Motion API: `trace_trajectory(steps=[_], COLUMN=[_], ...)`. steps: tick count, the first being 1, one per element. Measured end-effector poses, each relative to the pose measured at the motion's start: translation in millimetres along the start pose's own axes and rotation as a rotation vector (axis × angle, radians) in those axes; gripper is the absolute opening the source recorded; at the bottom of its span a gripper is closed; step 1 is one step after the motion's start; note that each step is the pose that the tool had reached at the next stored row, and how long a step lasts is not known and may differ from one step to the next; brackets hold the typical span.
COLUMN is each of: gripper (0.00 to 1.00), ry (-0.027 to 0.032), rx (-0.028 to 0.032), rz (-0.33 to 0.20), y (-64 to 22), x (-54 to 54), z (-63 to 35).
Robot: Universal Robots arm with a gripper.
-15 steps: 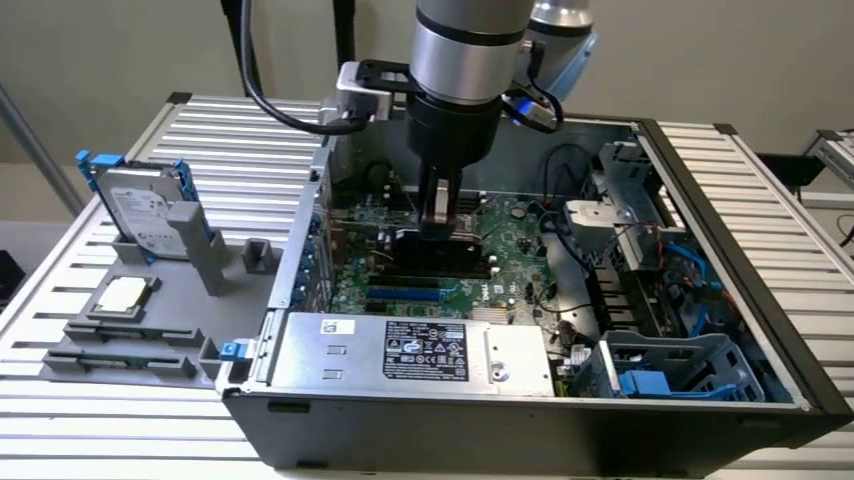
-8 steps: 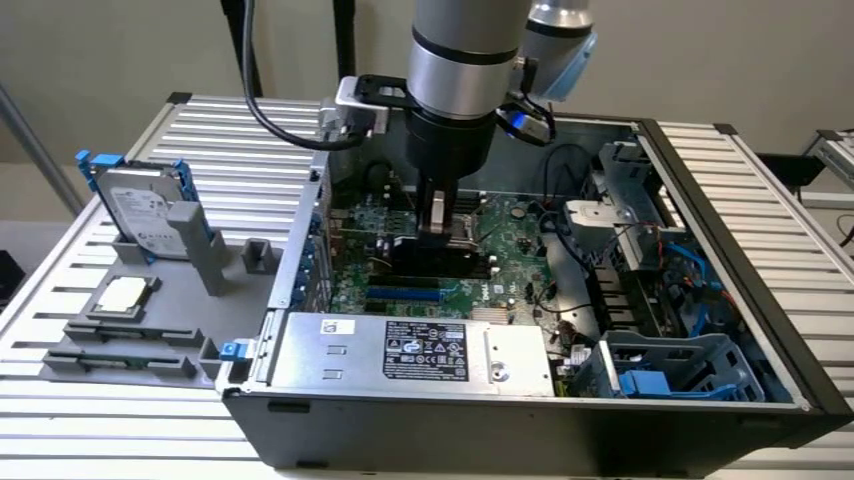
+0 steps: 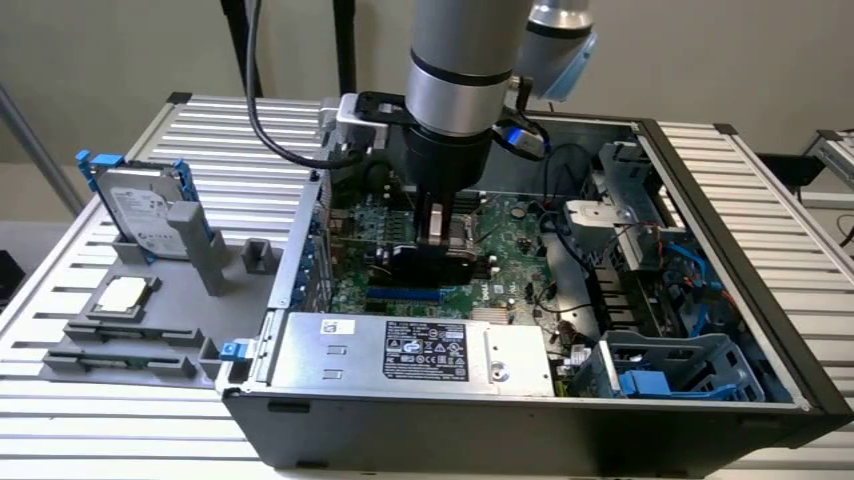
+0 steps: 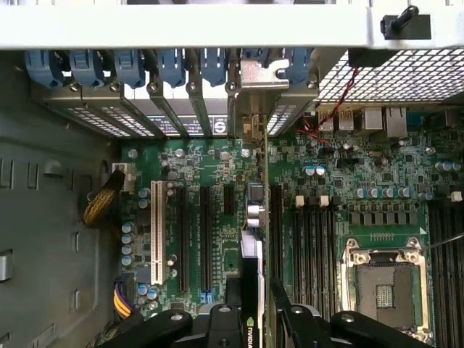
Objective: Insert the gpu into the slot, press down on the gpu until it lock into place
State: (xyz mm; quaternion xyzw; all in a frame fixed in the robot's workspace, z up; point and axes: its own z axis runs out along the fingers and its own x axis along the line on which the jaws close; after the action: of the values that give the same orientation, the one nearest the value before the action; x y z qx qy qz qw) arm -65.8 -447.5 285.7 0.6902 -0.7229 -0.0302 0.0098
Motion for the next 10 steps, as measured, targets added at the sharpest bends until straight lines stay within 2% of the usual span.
trace_trajectory(steps=[7,10], gripper=[0.26,0.26], ry=[-0.0078,-0.0078], rx=[-0.0008,-0.0013], rz=[-0.022,-0.031], y=[-0.5,-0.6], x=[0.3,0.4], z=[9.9,10.2])
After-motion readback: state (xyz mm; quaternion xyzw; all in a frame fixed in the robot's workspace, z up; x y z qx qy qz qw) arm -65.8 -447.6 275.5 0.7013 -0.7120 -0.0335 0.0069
